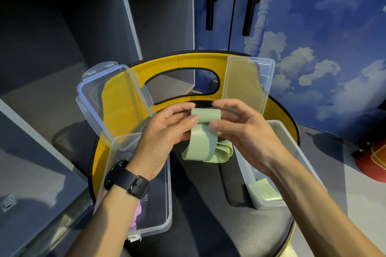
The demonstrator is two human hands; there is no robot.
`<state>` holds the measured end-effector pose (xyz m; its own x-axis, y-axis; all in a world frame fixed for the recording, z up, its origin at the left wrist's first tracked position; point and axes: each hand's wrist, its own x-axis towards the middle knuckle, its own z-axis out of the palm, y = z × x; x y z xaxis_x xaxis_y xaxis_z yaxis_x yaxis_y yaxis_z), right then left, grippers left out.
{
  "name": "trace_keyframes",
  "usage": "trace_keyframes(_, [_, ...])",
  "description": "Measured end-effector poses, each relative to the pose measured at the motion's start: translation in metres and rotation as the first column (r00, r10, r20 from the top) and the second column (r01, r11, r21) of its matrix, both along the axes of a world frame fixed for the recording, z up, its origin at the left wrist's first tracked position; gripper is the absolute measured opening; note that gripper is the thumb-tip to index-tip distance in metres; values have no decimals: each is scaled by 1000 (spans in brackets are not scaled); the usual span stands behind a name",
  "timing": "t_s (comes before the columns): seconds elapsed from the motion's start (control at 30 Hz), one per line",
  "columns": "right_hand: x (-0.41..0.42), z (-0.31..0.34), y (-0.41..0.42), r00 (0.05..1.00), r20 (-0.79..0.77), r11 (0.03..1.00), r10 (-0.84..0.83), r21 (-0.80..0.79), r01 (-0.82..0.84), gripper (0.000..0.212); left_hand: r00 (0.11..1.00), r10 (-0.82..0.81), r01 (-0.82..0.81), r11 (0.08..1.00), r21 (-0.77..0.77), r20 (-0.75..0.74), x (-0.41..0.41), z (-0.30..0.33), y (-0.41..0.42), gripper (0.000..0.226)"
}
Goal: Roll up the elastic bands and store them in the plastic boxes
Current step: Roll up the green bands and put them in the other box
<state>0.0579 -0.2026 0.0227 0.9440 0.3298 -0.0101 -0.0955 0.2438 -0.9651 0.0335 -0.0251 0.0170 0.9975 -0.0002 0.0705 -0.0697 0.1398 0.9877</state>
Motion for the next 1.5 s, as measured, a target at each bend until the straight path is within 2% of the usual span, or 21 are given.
trace_keyframes(0.07, [0,-1,0,998,-67,1000,3,-29,-5,38,1000,-4,4,1000,0,-1,0,-2,1,27])
trace_keyframes(0.17, [1,-3,-3,996,-90,988,10,-151,-24,31,999,-28,27,998,50,25,0,-4,2,27])
trace_keyframes(0.37, [1,0,-5,997,-77,997,20,-69,-25,30,999,-43,43,998,34,0,1,-5,3,27])
trace_keyframes(0.5, [2,-3,-6,996,-76,997,42,-61,-46,34,998,-24,24,1000,9,-52,1,-6,1,40])
trace_keyframes(0.7, [3,-5,-3,998,-39,997,53,-62,-55,28,998,-16,17,1000,17,-53,2,-7,0,29])
trace_keyframes(0.87, [2,-5,-3,993,-105,998,61,-17,-64,39,1000,-11,12,1000,25,-17,2,-8,2,23])
trace_keyframes(0.93, [1,-4,-3,988,-137,995,65,-69,-75,43,1000,-10,10,999,38,-7,2,-9,3,24])
trace_keyframes(1.0, [1,-5,-3,986,-149,989,68,-118,-86,37,1000,-11,10,998,63,5,2,-10,4,25])
trace_keyframes(1.13, [2,-7,-4,983,-165,992,77,-85,-92,25,1000,-22,22,997,69,10,2,-11,3,30])
trace_keyframes(1.27, [4,-10,-6,985,-153,996,78,-37,-85,25,999,-41,41,998,46,-14,2,-13,2,33])
trace_keyframes(1.4, [6,-15,-8,989,-135,996,59,-60,-68,27,995,-44,46,999,22,-93,2,-18,1,30])
trace_keyframes(1.5, [7,-19,-9,991,-123,994,60,-79,-70,30,995,-31,35,999,39,-95,2,-22,0,27])
